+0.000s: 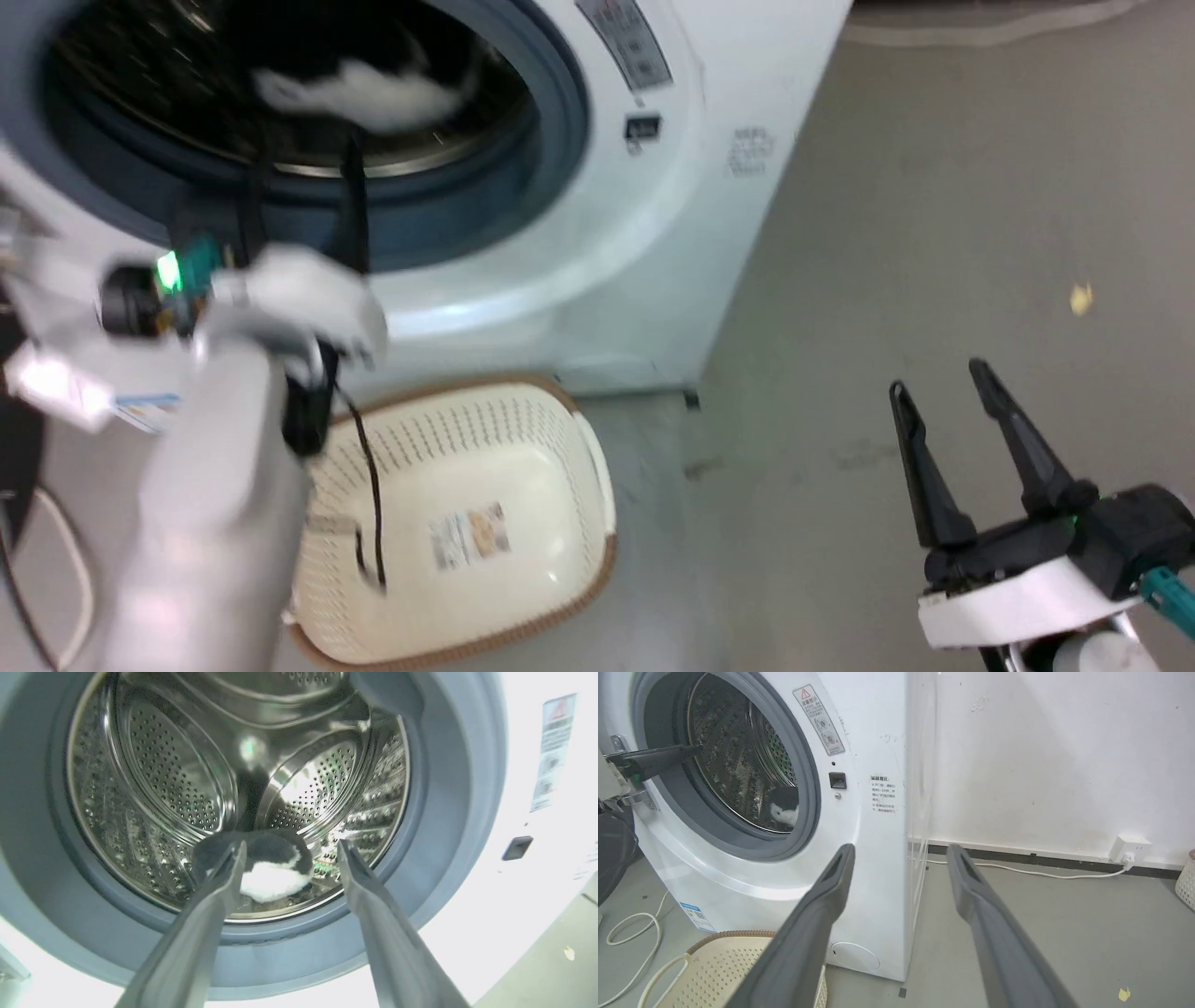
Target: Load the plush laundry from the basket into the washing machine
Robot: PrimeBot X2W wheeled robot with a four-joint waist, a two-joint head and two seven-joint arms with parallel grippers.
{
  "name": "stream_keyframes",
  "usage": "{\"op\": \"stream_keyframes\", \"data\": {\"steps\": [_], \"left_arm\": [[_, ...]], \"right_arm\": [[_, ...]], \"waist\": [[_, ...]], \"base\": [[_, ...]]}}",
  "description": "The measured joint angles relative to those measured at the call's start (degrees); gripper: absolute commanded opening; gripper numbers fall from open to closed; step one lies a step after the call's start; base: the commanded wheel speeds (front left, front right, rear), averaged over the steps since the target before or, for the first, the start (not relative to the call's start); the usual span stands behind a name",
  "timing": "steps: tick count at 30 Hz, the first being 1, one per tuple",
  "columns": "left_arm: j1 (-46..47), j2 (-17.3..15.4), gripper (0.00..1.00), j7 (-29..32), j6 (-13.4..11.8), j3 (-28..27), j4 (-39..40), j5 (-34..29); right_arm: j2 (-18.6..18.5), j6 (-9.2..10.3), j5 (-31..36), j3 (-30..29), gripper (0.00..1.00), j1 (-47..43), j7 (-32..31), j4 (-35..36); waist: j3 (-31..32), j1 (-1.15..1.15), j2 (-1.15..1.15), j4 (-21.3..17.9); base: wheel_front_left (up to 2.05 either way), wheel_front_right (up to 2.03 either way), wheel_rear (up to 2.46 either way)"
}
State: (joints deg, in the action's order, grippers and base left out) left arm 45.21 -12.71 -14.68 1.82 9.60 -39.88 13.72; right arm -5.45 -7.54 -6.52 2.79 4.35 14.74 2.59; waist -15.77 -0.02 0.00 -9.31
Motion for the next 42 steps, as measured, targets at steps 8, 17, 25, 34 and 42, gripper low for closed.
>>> {"op": "stream_keyframes", "data": {"steps": [8, 17, 25, 34, 42], "left_arm": [[-25.4, 2.98, 1.0, -0.03, -3.24, -4.21, 22.25, -0.1], [-41.72, 7.04, 1.0, -0.07, -3.77, -7.14, 32.07, 0.29], [-48.77, 8.43, 1.0, -0.07, -2.65, -7.79, 34.14, -1.78], [-50.07, 9.18, 1.0, -0.07, -2.24, -6.53, 31.14, -3.69], [-50.97, 9.64, 1.0, -0.07, -2.64, -6.44, 30.7, -3.44]], "right_arm": [[0.21, 0.0, 1.32, -0.49, 1.0, -3.97, 0.01, -0.65], [0.83, 0.0, 2.72, -0.02, 1.0, -6.69, 0.0, -2.03], [1.76, 0.0, 3.27, 0.15, 1.0, -8.6, 0.0, -3.12], [2.14, 0.0, 4.02, -0.59, 1.0, -8.83, 0.0, -4.36], [2.26, 0.0, 4.03, -0.53, 1.0, -8.84, 0.0, -4.99]], "waist": [[7.78, -0.01, 0.0, 3.41], [12.67, 0.01, 0.0, 6.34], [14.87, 0.01, 0.0, 7.45], [14.42, 0.02, 0.0, 7.69], [14.69, 0.02, 0.0, 7.59]], "base": [[0.0, 0.0, 0.0], [0.0, 0.0, 0.0], [0.0, 0.0, 0.0], [0.0, 0.0, 0.0], [0.0, 0.0, 0.0]]}}
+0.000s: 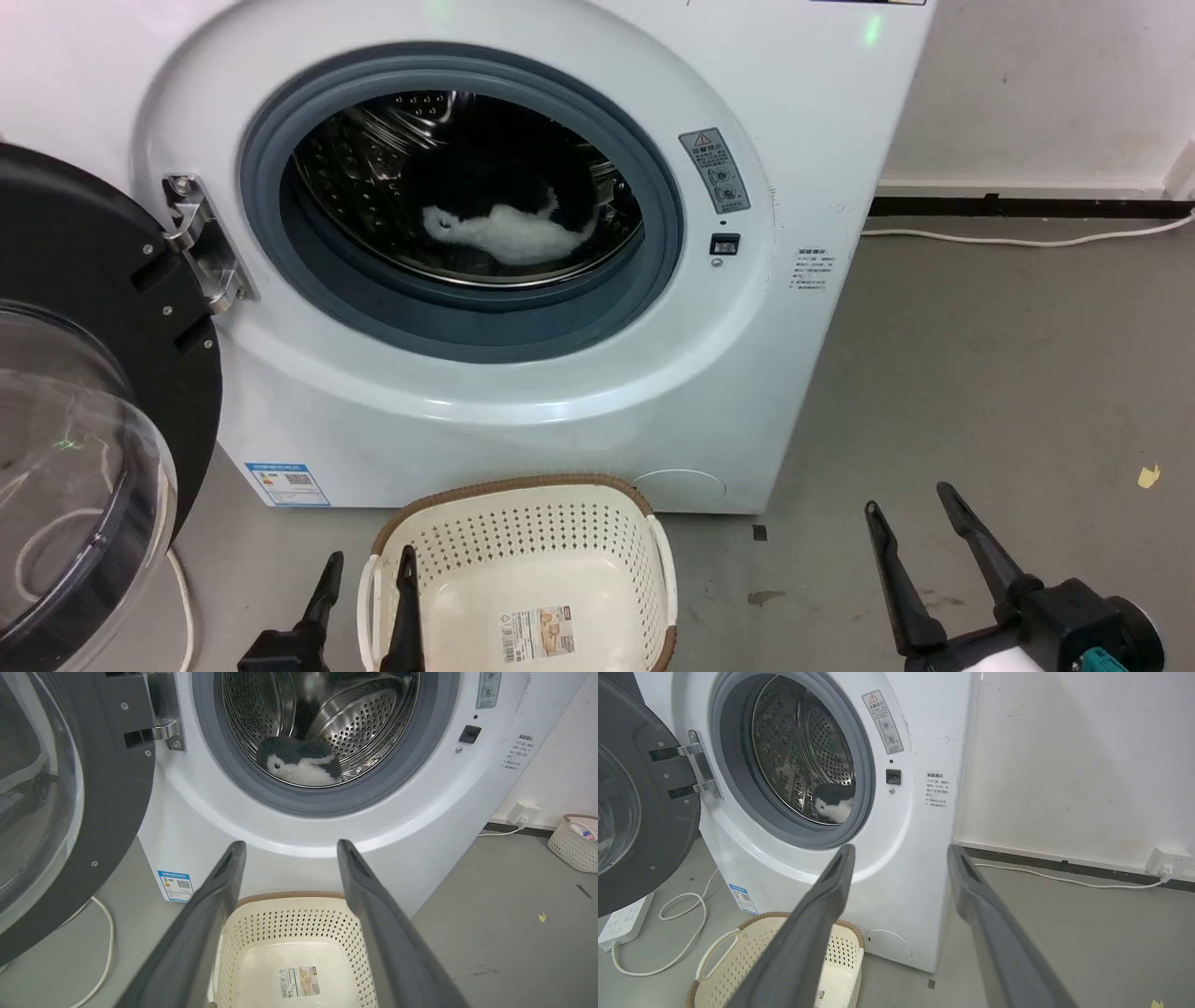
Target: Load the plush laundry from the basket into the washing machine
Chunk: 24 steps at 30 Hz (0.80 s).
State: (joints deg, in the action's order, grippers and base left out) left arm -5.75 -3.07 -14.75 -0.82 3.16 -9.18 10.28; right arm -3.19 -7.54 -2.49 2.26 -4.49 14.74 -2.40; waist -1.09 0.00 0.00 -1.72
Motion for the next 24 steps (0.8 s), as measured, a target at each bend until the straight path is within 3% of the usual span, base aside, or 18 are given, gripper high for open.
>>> {"op": "stream_keyframes", "data": {"steps": [2, 3, 24], "left_arm": [[-0.07, 0.02, 1.0, 0.0, 0.0, -0.02, -0.05, 0.1], [-0.07, 0.02, 0.0, 0.0, 0.0, -0.02, -0.02, 0.2], [0.1, 0.04, 0.0, 2.08, 0.0, -0.31, 0.9, -0.7]], "right_arm": [[0.02, 0.0, 0.0, 0.04, 1.0, 0.0, 0.0, -0.19], [0.02, 0.0, 0.0, 0.08, 0.0, 0.0, 0.0, -0.26], [0.01, 0.0, 0.01, -0.12, 0.0, 0.24, -2.05, -0.21]], "waist": [[0.16, 0.0, 0.0, -0.04], [0.21, 0.0, 0.0, -0.07], [0.34, 0.0, 0.0, 0.18]], "base": [[0.0, 0.0, 0.0], [0.0, 0.0, 0.0], [0.0, 0.0, 0.0]]}}
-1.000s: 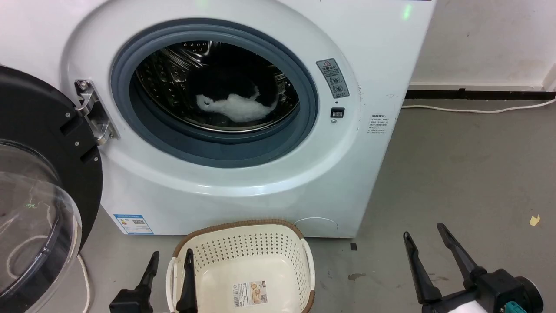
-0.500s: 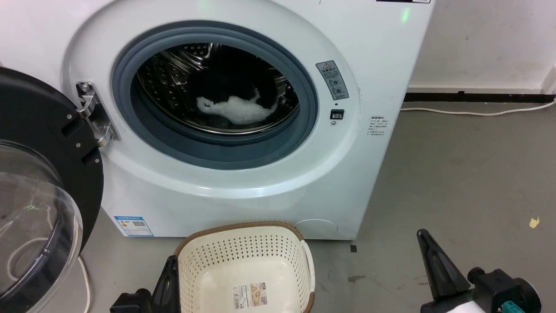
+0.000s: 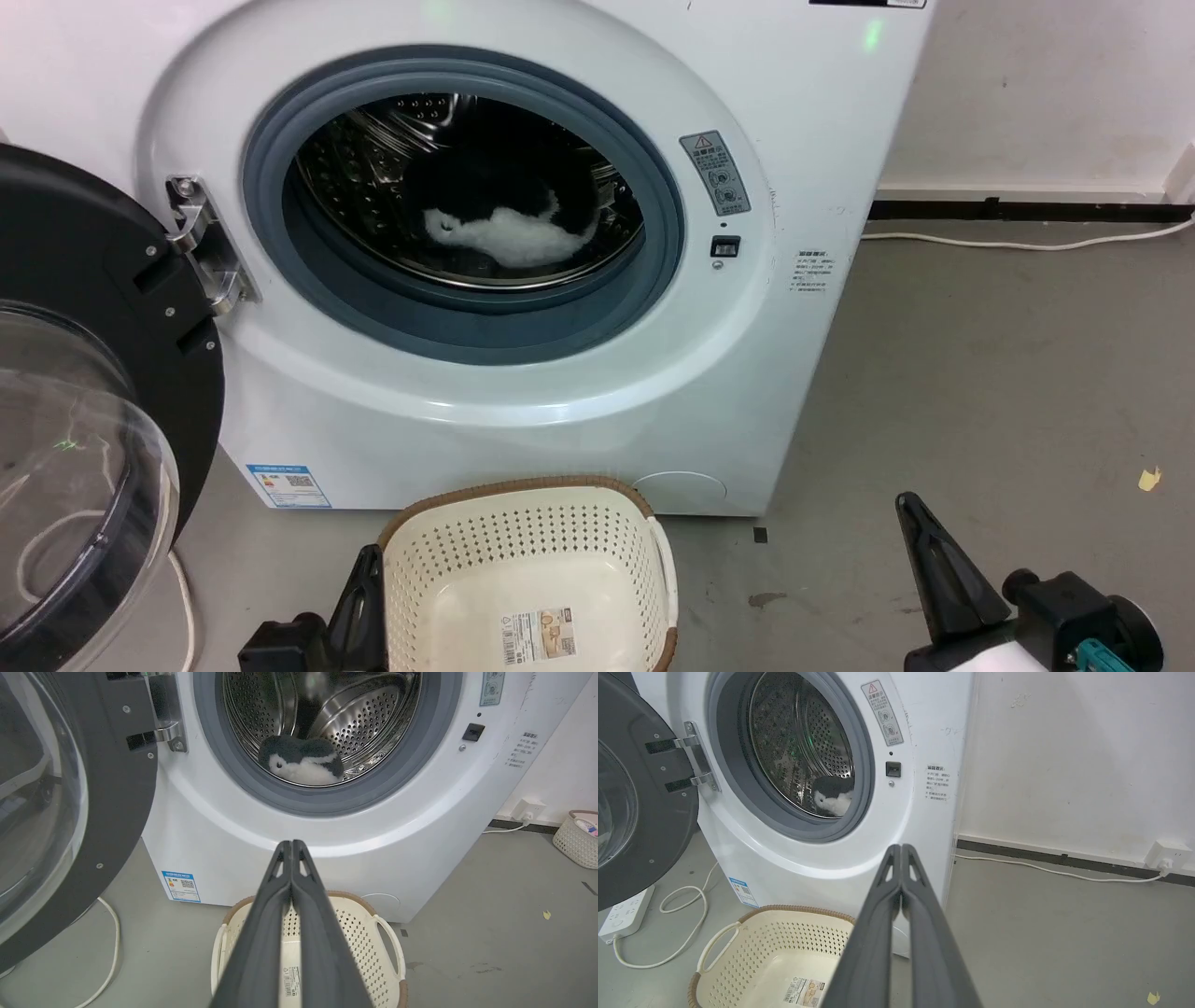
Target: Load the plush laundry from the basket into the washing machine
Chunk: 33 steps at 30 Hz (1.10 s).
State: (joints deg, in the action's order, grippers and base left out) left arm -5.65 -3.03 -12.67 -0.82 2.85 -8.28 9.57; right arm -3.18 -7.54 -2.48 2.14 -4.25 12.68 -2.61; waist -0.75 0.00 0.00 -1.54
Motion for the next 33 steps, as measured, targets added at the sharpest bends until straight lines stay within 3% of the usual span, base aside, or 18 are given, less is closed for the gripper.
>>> {"op": "stream_keyframes", "data": {"steps": [33], "left_arm": [[1.19, 0.02, 0.0, 3.64, 0.07, -0.78, 2.41, -2.93]], "right_arm": [[0.0, 0.0, 0.58, -0.56, 0.0, 0.88, -3.58, 0.66]], "waist": [[0.22, 0.0, 0.0, 0.46]], "base": [[0.0, 0.0, 0.0]]}}
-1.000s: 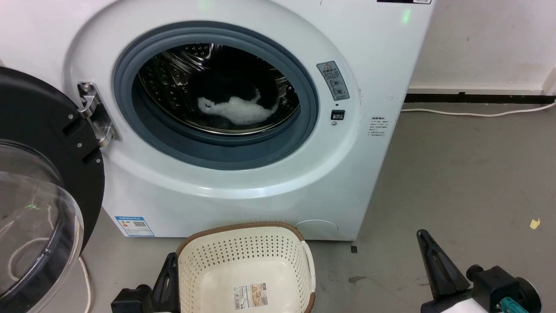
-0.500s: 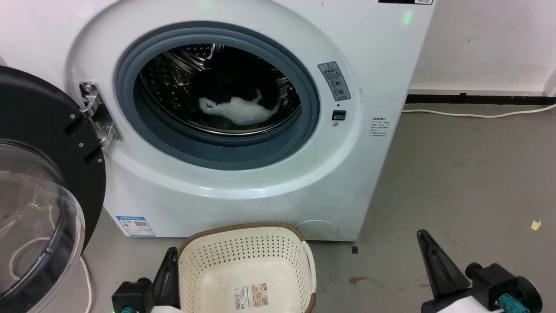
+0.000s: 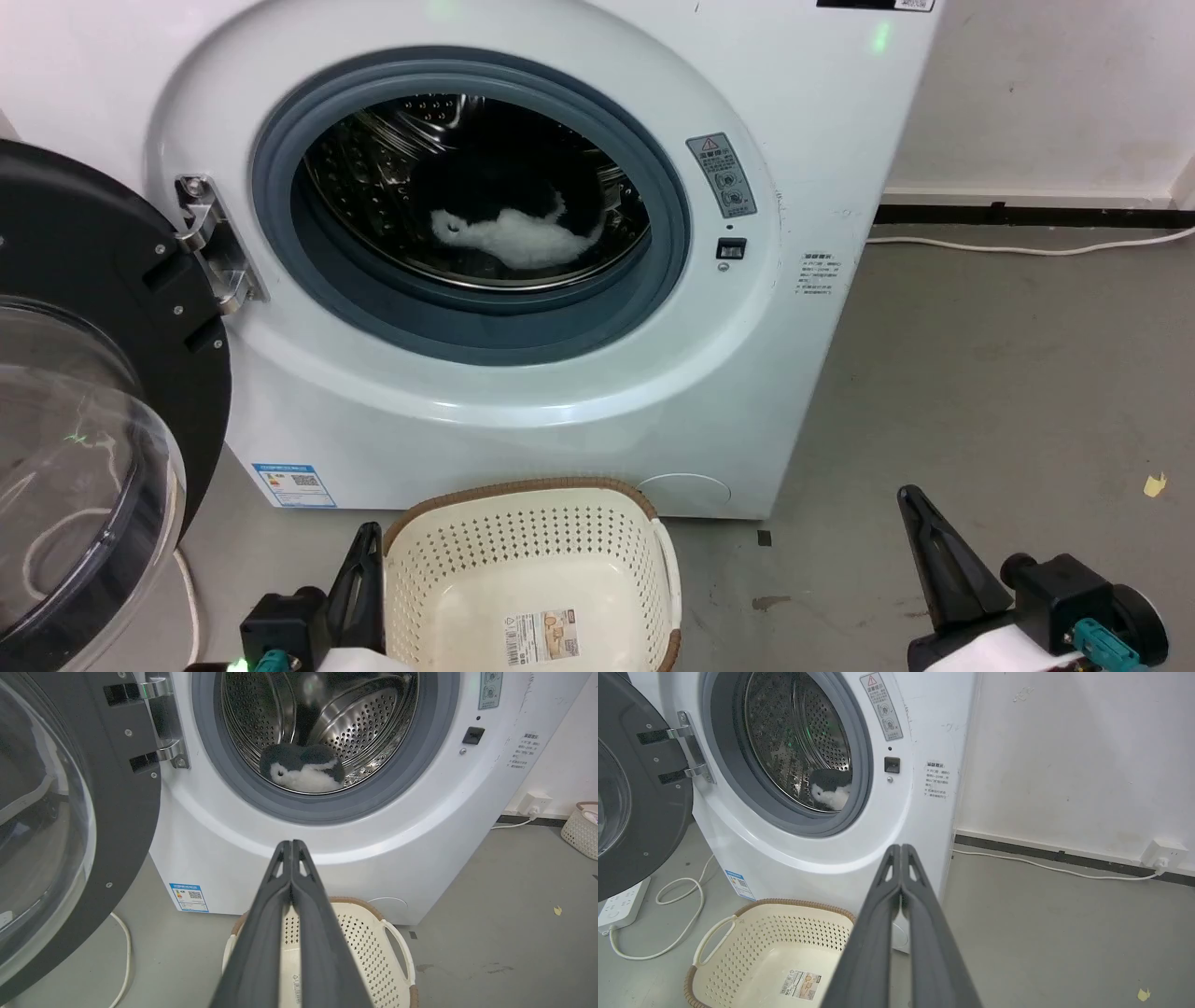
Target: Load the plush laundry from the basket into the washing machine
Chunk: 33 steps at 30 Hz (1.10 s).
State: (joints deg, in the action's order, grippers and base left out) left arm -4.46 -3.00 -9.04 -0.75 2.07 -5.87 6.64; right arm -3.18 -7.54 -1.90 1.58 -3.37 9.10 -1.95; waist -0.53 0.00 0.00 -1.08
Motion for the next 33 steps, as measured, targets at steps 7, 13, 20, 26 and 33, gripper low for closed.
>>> {"op": "stream_keyframes", "data": {"steps": [7, 13, 20, 26, 33], "left_arm": [[0.12, 0.01, 0.0, 0.86, 0.02, -0.26, 0.51, -0.46], [0.79, 0.01, 0.0, 1.47, 0.24, -0.43, 0.85, -0.97], [1.02, 0.02, 0.0, 2.61, 0.25, -0.69, 1.66, -1.63], [1.27, 0.02, 0.0, 3.49, 0.26, -0.83, 2.07, -2.22], [2.08, 0.04, 0.0, 4.49, 0.4, -1.03, 2.75, -3.12]], "right_arm": [[0.0, 0.0, 0.21, -0.19, 0.0, 0.1, -0.96, 0.19], [0.0, 0.0, 0.41, -0.33, 0.0, 0.43, -1.54, 0.26], [0.0, 0.0, 0.44, -0.49, 0.0, 0.53, -2.79, 0.49], [0.01, 0.0, 0.86, -0.64, 0.0, 0.69, -3.5, 0.57], [0.01, 0.0, 0.93, -0.82, 0.0, 1.29, -4.56, 0.77]], "waist": [[0.05, 0.0, 0.0, 0.1], [0.09, 0.0, 0.0, 0.18], [0.16, 0.0, 0.0, 0.33], [0.21, 0.0, 0.0, 0.43], [0.27, 0.0, 0.0, 0.55]], "base": [[0.0, 0.0, 0.0], [0.0, 0.0, 0.0], [0.0, 0.0, 0.0], [0.0, 0.0, 0.0], [0.0, 0.0, 0.0]]}}
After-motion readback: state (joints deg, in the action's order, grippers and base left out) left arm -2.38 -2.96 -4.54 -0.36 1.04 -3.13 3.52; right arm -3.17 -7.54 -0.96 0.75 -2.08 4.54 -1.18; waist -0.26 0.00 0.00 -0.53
